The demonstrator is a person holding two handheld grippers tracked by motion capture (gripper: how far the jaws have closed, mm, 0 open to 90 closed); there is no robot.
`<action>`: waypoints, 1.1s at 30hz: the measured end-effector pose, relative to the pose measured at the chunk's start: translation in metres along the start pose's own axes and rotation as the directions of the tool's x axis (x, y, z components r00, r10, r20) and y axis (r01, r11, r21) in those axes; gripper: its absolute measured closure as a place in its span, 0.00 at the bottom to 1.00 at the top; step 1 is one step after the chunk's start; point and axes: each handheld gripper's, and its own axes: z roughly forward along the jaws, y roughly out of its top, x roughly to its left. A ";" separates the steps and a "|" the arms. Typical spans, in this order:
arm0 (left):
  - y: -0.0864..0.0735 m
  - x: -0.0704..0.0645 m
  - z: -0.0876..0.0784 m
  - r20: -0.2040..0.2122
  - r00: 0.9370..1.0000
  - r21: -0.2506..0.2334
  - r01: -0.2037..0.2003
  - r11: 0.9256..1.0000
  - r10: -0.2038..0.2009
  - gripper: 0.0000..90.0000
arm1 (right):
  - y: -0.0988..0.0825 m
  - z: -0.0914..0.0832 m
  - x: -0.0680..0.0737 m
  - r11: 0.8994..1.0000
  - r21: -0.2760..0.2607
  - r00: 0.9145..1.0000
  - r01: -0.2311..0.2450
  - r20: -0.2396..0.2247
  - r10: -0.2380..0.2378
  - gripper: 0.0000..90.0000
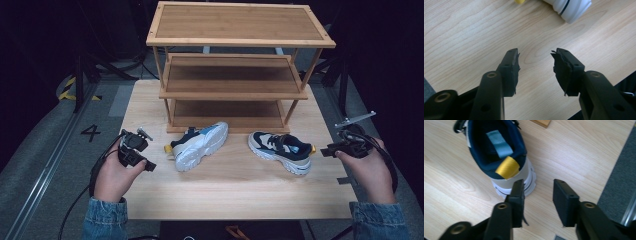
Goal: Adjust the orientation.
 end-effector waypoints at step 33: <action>0.041 -0.032 0.003 0.064 0.987 -0.133 -0.137 0.982 0.147 1.00 | -0.021 0.000 0.010 1.000 0.005 1.000 0.019 0.006 -0.019 1.00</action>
